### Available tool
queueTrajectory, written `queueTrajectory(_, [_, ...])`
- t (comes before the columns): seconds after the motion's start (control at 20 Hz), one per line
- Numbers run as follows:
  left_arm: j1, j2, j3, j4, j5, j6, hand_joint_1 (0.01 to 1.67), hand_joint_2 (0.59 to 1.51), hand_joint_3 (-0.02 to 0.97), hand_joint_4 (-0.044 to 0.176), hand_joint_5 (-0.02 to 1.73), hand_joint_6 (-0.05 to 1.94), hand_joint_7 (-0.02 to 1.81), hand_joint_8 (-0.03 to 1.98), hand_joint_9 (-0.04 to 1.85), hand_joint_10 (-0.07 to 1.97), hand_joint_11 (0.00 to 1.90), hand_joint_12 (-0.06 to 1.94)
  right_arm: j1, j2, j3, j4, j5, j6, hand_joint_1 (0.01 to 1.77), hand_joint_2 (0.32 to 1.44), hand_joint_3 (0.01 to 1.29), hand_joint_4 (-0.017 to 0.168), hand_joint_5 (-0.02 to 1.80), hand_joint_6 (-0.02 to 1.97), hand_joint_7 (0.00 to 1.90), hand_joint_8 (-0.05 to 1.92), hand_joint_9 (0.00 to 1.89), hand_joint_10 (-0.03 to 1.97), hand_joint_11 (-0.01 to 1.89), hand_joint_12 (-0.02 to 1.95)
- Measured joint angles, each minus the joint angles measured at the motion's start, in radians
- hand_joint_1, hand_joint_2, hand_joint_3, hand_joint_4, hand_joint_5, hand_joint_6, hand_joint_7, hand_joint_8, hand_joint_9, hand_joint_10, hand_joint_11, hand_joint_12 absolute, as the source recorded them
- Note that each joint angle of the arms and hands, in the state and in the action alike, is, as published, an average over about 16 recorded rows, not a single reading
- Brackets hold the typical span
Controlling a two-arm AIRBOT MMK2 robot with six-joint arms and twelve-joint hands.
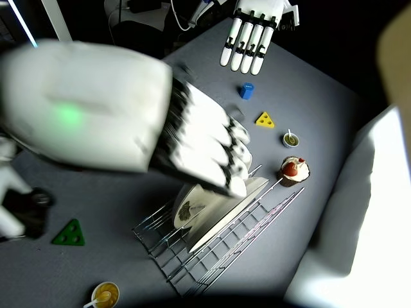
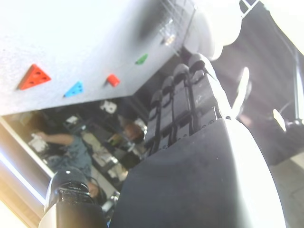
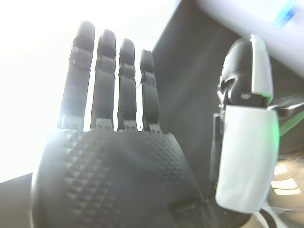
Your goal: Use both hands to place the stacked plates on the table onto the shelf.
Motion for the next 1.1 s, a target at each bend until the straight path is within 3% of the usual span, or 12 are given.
queueTrajectory(0.25, [0.0, 0.001, 0.0, 0.0, 0.0, -0.001, 0.07, 0.936, 0.017, -0.001, 0.08, 0.01, 0.12, 0.0, 0.12, 0.01, 0.12, 0.01, -0.167, 0.165, -0.121, -0.195, 0.184, 0.003, 0.64, 0.95, 0.01, 0.004, 0.25, 0.01, 0.31, 0.01, 0.33, 0.02, 0.36, 0.02])
queueTrajectory(0.6, [0.0, 0.003, -0.001, 0.001, 0.0, -0.003, 0.06, 0.937, 0.017, -0.001, 0.08, 0.01, 0.13, 0.0, 0.13, 0.01, 0.12, 0.01, -0.35, 0.289, -0.195, -0.206, 0.368, 0.01, 0.44, 0.96, 0.01, 0.004, 0.11, 0.01, 0.18, 0.01, 0.2, 0.02, 0.24, 0.02])
queueTrajectory(0.8, [0.0, 0.003, -0.001, 0.001, 0.0, -0.004, 0.05, 0.938, 0.017, -0.001, 0.08, 0.01, 0.12, 0.0, 0.13, 0.01, 0.13, 0.01, -0.392, 0.301, -0.202, -0.194, 0.418, 0.022, 0.35, 0.96, 0.01, 0.004, 0.08, 0.01, 0.14, 0.01, 0.16, 0.02, 0.2, 0.02])
queueTrajectory(1.1, [0.0, 0.004, -0.002, 0.001, 0.001, -0.005, 0.05, 0.939, 0.017, -0.001, 0.08, 0.01, 0.12, 0.0, 0.13, 0.01, 0.13, 0.01, -0.395, 0.295, -0.202, -0.184, 0.419, 0.034, 0.29, 0.96, 0.01, 0.004, 0.07, 0.01, 0.12, 0.01, 0.15, 0.02, 0.19, 0.02])
